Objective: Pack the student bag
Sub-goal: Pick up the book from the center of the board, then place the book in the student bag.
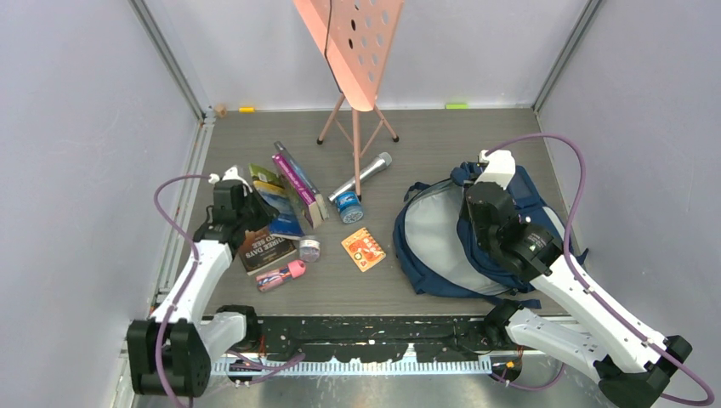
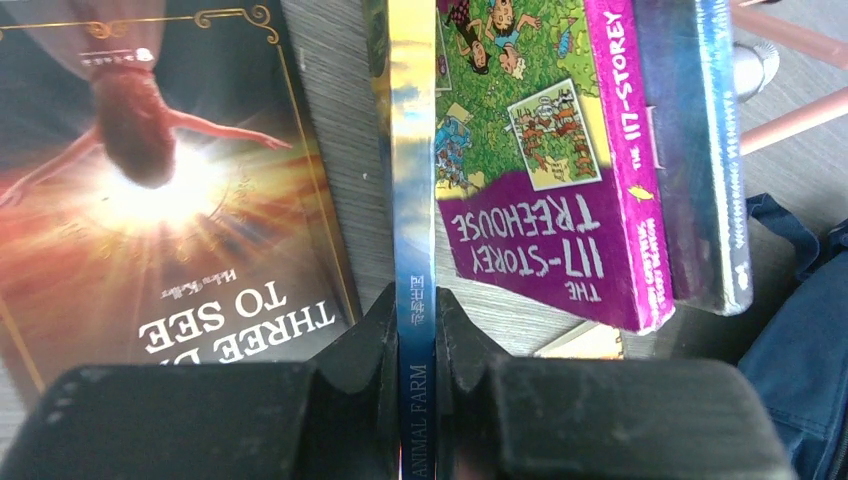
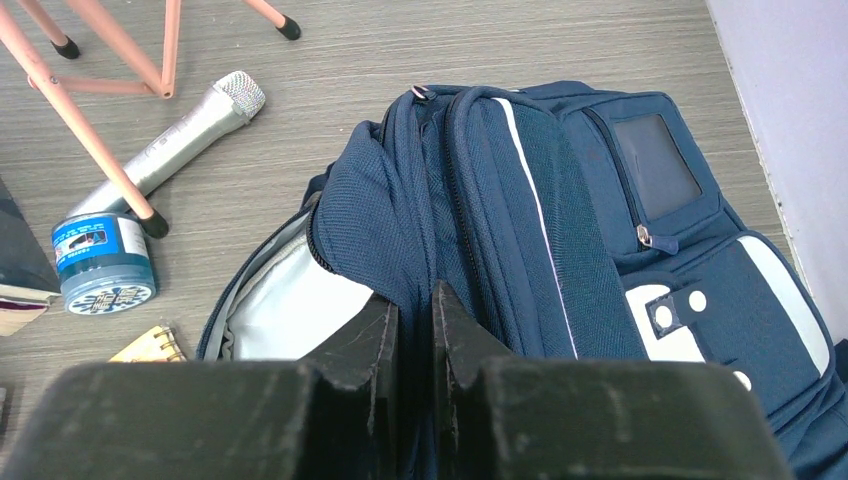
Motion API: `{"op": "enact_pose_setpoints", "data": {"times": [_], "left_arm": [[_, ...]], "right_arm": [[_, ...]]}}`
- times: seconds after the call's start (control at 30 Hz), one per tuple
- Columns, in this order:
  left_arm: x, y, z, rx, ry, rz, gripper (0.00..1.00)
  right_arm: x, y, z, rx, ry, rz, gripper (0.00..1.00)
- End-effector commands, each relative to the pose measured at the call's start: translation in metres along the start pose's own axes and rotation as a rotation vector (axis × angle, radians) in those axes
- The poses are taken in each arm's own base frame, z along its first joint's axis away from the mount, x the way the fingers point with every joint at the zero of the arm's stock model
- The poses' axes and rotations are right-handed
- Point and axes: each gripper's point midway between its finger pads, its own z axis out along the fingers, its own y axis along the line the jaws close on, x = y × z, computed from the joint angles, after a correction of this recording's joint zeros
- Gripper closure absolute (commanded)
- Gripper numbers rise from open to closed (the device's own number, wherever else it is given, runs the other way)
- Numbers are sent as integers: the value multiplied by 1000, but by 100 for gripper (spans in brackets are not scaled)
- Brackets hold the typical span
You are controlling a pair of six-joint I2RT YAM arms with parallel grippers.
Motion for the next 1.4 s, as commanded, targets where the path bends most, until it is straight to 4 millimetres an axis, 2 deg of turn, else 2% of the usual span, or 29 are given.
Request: {"op": "enact_pose_setpoints", "data": {"times": [0.0,0.07,0.13,0.27,0.4,0.53,0.63,0.7,0.77,0.9,1.03,1.17,1.23,1.37], "left_arm": [[-27,0,-31,-22,-147,23,100],[-36,2,-49,-40,-206,30,100],[-43,-5,-68,-17,-245,43,100],[-51,-42,-112,142,-268,142,100],[-49,-92,-154,373,-219,229,100],[-34,-129,-175,565,-115,247,100],[-26,-150,-187,643,-72,279,100],[-17,-166,-194,689,-39,315,100],[-2,-182,-190,719,26,351,100],[44,-224,-185,816,164,475,100],[85,-280,-202,1002,253,541,100],[119,-324,-213,1149,327,530,100],[135,-336,-208,1183,381,509,100],[164,-340,-174,1136,468,476,100]], "right_arm": [[-23,-6,-5,18,-81,73,100],[-24,-6,-6,14,-84,76,100],[-25,-6,-8,7,-86,80,99],[-33,-5,-14,-13,-93,91,100],[-42,-6,-23,-39,-97,113,100],[-53,-8,-34,-63,-116,147,100],[-59,-10,-38,-59,-116,158,100],[-60,-13,-39,-46,-112,157,100],[-62,-15,-40,-37,-116,161,100],[-66,-16,-41,-30,-125,169,100],[-67,-17,-41,-24,-127,170,100],[-66,-19,-43,-22,-124,170,100],[-68,-20,-45,-23,-129,174,100],[-73,-22,-50,-33,-144,189,100]]}}
